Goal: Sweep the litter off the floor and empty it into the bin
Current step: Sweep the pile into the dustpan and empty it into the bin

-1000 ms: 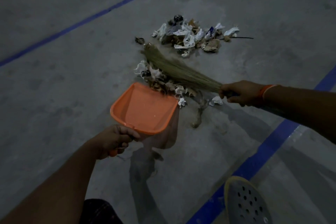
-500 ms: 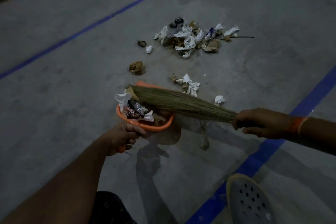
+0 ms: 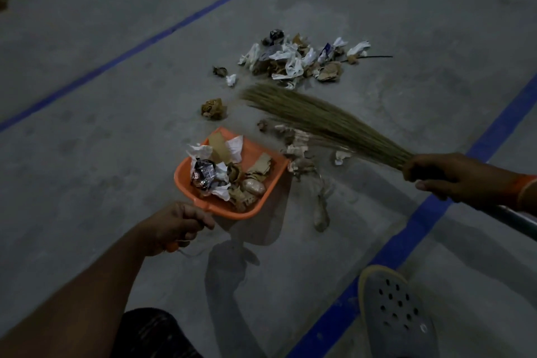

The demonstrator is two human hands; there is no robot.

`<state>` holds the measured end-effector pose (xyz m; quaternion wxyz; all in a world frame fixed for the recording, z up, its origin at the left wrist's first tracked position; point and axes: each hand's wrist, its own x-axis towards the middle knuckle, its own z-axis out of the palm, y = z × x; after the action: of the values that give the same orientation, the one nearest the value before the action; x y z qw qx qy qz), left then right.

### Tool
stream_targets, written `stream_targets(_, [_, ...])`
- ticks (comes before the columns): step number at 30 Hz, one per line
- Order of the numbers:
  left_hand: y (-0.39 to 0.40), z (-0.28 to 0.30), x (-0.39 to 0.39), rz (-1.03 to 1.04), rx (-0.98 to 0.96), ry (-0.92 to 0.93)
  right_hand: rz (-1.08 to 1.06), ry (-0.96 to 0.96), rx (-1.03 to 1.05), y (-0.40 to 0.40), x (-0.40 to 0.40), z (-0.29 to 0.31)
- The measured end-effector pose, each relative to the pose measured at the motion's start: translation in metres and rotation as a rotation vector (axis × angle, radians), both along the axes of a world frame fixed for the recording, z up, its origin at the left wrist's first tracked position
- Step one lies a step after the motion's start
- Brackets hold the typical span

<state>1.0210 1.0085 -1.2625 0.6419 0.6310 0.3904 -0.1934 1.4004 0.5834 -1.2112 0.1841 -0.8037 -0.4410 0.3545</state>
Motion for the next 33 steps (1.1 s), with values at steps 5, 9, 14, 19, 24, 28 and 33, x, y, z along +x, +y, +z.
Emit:
stream_targets(5, [0.013,-0.006,-0.028,-0.041,-0.04,0.047,-0.081,-0.007,-0.059,-0.013,0.001,-0.004])
stream_targets(9, [0.018,-0.009,-0.044,-0.059,-0.11,0.057,-0.121,-0.032,-0.091,-0.019,-0.002,-0.009])
stream_targets(14, [0.027,-0.026,-0.051,-0.158,-0.098,0.079,-0.082,0.007,-0.209,-0.023,-0.019,-0.035])
stream_targets(19, [0.01,-0.023,-0.023,-0.168,-0.126,0.087,-0.032,0.036,-0.193,-0.004,-0.05,-0.05])
stream_targets(24, [0.0,-0.023,-0.002,-0.168,-0.112,0.051,0.048,0.049,-0.172,0.015,-0.069,-0.048])
stream_targets(28, [-0.006,-0.02,0.005,-0.167,-0.089,0.042,0.106,0.019,-0.144,0.014,-0.078,-0.041])
stream_targets(33, [-0.018,-0.01,0.008,-0.137,-0.071,0.044,0.088,0.051,-0.072,0.007,-0.095,-0.024])
